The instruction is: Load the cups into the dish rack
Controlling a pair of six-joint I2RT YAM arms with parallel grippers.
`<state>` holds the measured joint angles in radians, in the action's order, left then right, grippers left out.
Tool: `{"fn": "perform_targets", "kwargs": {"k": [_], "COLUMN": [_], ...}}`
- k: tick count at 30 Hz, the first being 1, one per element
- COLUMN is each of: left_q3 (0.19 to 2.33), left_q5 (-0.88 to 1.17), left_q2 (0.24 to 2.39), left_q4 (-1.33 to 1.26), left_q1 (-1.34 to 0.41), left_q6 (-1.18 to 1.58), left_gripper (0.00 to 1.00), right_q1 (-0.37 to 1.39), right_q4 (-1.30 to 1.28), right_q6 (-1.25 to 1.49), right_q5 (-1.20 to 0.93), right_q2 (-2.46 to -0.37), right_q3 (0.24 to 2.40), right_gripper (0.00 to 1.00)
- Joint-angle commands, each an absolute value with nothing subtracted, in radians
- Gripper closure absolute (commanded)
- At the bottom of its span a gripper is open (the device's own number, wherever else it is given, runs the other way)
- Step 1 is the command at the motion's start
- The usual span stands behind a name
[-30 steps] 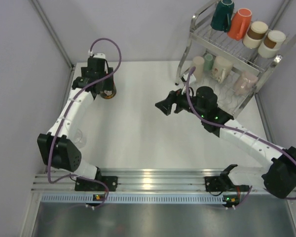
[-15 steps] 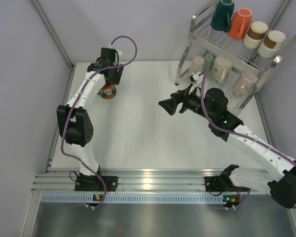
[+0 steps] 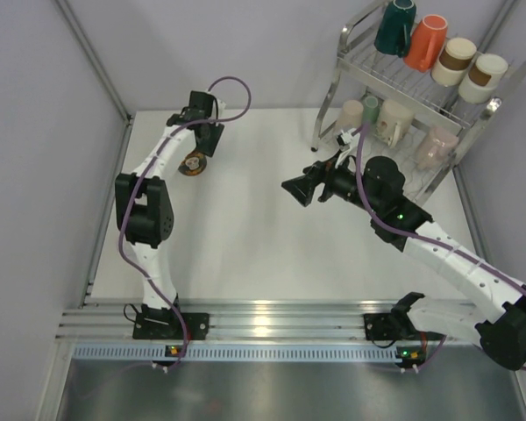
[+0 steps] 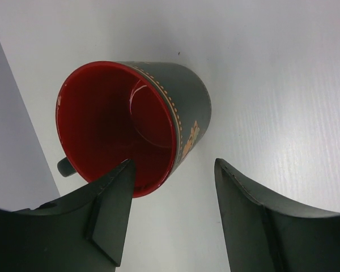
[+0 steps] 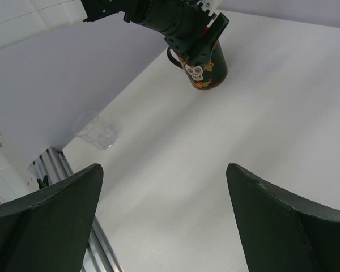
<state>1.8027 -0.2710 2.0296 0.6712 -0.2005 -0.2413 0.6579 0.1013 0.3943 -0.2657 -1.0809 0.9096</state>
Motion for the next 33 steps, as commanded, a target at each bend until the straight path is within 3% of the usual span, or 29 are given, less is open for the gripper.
{"fn": "perform_targets", "kwargs": {"k": [1, 8, 11, 15, 16, 20, 28, 33], "left_q3": [1.783, 1.721, 1.713, 1.712, 1.712, 1.72, 1.732, 1.738], "left_q5": [-0.294, -0.367, -0.344, -0.301, -0.276, -0.189, 0.05, 0.305], "left_q2": [2.036, 2.052, 2.063, 2.06, 2.046, 2.007, 1.904, 1.821], "left_q4": [0.669, 0.681, 0.683, 0.681, 0.681, 0.683, 0.681, 0.649], "left_q1": [-0.196, -0.196, -0.196, -0.196, -0.196, -0.192, -0.178, -0.176], "left_q6": [-0.238, -0.241, -0.244, -0.219, -0.213, -0.167, -0.006, 0.128], "left_gripper": [0.36, 0.37, 0.43, 0.72, 0.84, 1.0, 1.0, 1.0], "right_q1": [0.655, 0.655, 0.655, 0.655, 0.653, 0.653, 0.64, 0.62], "right_q4": [0.095, 0.1, 0.097, 0.094, 0.095, 0.098, 0.1, 0.14], "right_q6": [0.379, 0.38, 0.376, 0.373, 0.373, 0.371, 0.37, 0.393], "right_q5": [-0.264, -0.258, -0.256, -0.242, -0.244, -0.245, -0.245, -0.268], "right_q2": [-1.055, -1.062, -1.066, -1.066, -1.066, -1.069, -1.062, -1.075], "right_q3": [0.919, 0.913, 0.914, 0.914, 0.911, 0.91, 0.896, 0.868], "right_gripper": [0.09, 0.09, 0.09, 0.08, 0.08, 0.08, 0.08, 0.08]}}
